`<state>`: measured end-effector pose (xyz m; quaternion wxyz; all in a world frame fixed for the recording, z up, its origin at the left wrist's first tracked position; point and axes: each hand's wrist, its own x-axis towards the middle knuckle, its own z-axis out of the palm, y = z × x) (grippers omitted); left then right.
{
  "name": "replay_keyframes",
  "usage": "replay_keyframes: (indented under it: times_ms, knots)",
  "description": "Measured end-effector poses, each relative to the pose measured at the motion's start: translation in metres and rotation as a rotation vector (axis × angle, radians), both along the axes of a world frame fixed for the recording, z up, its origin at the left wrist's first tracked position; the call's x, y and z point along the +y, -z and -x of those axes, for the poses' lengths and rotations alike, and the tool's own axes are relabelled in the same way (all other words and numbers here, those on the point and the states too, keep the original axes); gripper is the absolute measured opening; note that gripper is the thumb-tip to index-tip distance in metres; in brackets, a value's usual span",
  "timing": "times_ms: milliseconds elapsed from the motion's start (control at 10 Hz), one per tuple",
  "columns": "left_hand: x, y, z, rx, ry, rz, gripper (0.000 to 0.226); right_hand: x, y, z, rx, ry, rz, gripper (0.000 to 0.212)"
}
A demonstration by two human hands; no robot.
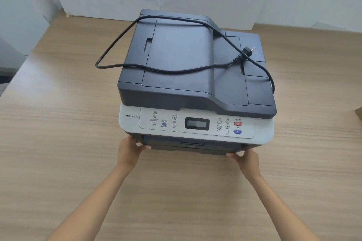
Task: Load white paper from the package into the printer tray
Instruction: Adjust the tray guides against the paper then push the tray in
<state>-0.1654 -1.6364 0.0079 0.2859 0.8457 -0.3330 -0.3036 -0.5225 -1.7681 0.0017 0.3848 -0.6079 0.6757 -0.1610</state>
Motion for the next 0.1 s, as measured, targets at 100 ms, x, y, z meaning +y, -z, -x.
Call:
replay_keyframes:
  times_ms: [100]
  knots:
    - [0.0015,-0.0049,0.0085,0.01,0.096,-0.267,0.03,0.0024,-0.0089,0.0004,0.048,-0.093,-0.137,0.028]
